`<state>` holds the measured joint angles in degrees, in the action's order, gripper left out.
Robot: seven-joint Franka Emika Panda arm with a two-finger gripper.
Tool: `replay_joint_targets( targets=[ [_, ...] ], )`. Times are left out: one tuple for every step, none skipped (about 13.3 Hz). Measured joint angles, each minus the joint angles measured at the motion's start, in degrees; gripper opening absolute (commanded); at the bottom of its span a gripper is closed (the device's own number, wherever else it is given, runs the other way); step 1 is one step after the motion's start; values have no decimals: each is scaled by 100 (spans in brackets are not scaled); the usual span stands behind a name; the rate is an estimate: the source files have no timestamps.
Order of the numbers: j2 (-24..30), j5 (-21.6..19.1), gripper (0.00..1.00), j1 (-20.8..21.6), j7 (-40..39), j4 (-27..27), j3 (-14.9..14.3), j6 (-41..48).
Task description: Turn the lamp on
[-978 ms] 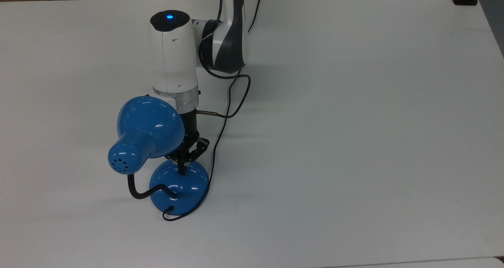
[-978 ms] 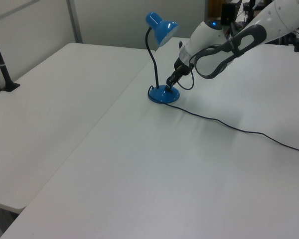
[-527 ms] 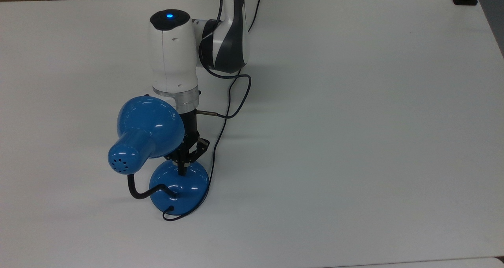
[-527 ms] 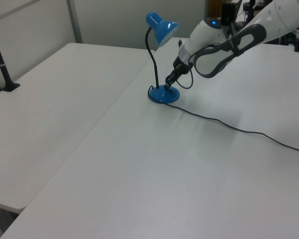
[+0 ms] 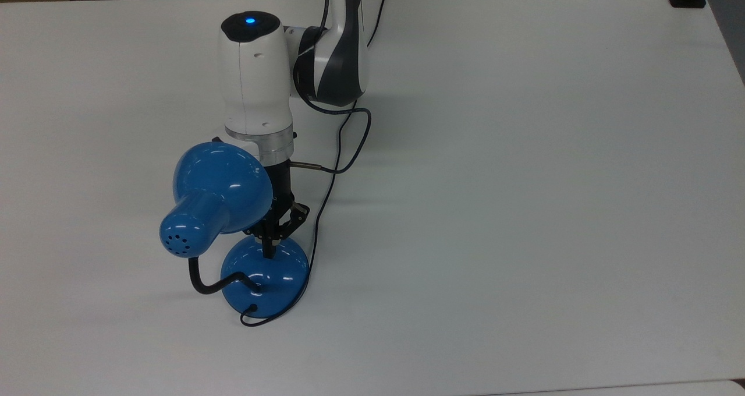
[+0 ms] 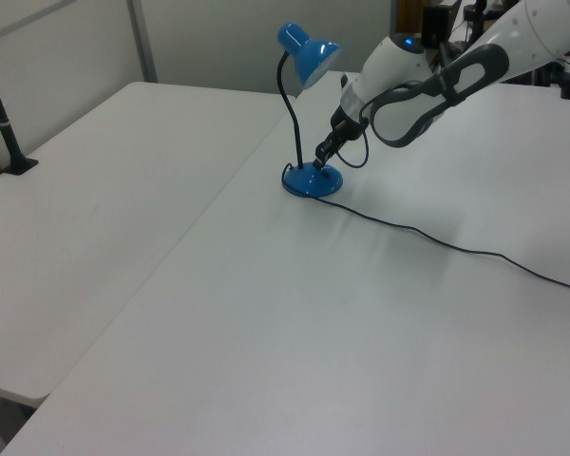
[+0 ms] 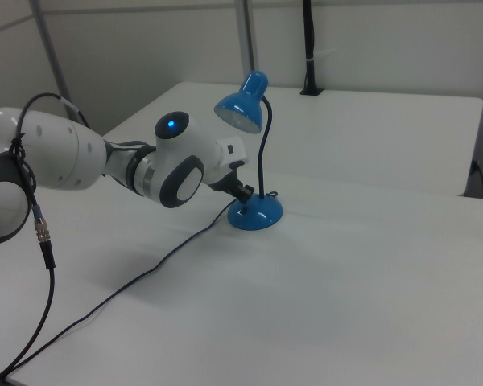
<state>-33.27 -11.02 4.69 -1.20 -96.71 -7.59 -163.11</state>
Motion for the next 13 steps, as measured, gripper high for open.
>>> replay_joint_targets(
  targets=[
    [0,0,0,0,0,-7,0,0],
    [0,0,0,0,0,-13,0,0],
    [0,0,0,0,0,-18,0,0],
    [-1,0,0,0,0,-30,0,0],
    [-1,0,0,0,-1,-49,0,0],
    [-1,0,0,-1,-3,-72,0,0],
    [1,0,0,-1,-3,-78,0,-1],
    [1,0,0,-1,-5,-78,0,-1],
    [1,0,0,-1,-9,-79,0,-1],
    [1,0,0,-1,-12,-79,0,-1],
    [1,0,0,-1,-12,-79,0,-1],
    [1,0,0,-1,-12,-79,0,-1],
    [1,0,0,-1,-12,-79,0,-1]
  ],
)
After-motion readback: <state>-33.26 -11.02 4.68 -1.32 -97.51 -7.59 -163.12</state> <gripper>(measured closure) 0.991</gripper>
